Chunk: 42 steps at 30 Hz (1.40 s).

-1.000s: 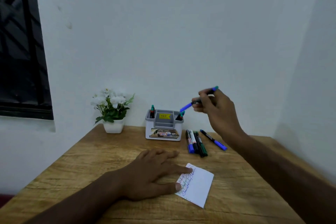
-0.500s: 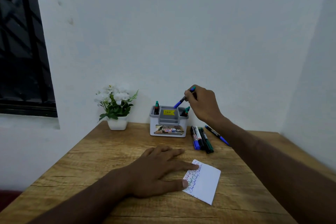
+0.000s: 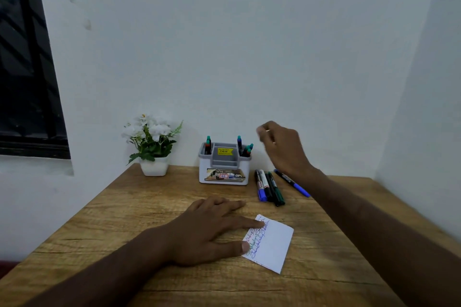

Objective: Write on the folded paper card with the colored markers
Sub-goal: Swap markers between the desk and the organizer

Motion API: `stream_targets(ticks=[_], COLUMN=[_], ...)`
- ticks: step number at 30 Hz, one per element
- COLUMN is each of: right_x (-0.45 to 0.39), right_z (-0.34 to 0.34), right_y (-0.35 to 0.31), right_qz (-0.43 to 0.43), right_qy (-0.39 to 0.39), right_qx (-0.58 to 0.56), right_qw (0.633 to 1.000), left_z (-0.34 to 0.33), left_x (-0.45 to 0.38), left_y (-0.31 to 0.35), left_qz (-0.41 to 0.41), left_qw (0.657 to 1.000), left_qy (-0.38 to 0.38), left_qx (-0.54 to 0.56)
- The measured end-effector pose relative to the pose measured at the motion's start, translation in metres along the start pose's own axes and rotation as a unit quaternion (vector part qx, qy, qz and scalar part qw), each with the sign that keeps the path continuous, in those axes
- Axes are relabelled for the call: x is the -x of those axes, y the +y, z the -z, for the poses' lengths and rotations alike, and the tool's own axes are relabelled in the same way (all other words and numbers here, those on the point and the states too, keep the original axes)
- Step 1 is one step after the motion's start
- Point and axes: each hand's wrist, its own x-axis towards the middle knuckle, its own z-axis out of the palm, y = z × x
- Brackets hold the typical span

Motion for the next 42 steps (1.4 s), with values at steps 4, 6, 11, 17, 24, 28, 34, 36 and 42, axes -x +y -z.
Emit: stream_targets(ticks=[4, 6, 11, 17, 24, 28, 34, 36, 42], right_x=[0.050, 0.078, 0.104, 0.113, 0.117, 0.123, 0.107, 0.103, 0.101], right_z=[0.011, 0.008, 0.016, 0.032, 0.022, 0.029, 0.048, 0.052, 0.054], right_y=[0.024, 0.035, 0.037, 0.030, 0.016, 0.011, 0.033, 0.048, 0.065], right_qz=[0.027, 0.060, 0.139, 0.128, 0.145, 0.136, 0.045, 0.006, -0.063], right_qy=[-0.012, -0.133, -0.238, -0.167, -0.200, -0.198, -0.118, -0.123, -0.196], right_qx=[0.033, 0.107, 0.126, 0.158, 0.176, 0.141, 0.155, 0.171, 0.208], right_qw=[0.999, 0.983, 0.953, 0.965, 0.953, 0.961, 0.980, 0.978, 0.956], left_z=[-0.001, -0.001, 0.001, -0.002, -0.002, 0.002, 0.003, 0.002, 0.001], left_x=[0.000, 0.000, -0.003, -0.003, -0.003, 0.000, 0.000, -0.001, -0.001], left_y=[-0.002, -0.002, 0.002, 0.003, 0.012, 0.011, 0.015, 0.017, 0.019], left_qz=[-0.008, -0.028, -0.069, -0.101, -0.147, -0.143, -0.128, -0.128, -0.129], left_qw=[1.000, 0.999, 0.994, 0.989, 0.977, 0.978, 0.976, 0.975, 0.971], left_qy=[0.008, 0.036, 0.087, 0.106, 0.137, 0.127, 0.140, 0.144, 0.160], left_qx=[0.006, -0.002, 0.011, 0.033, 0.070, 0.079, 0.104, 0.112, 0.123])
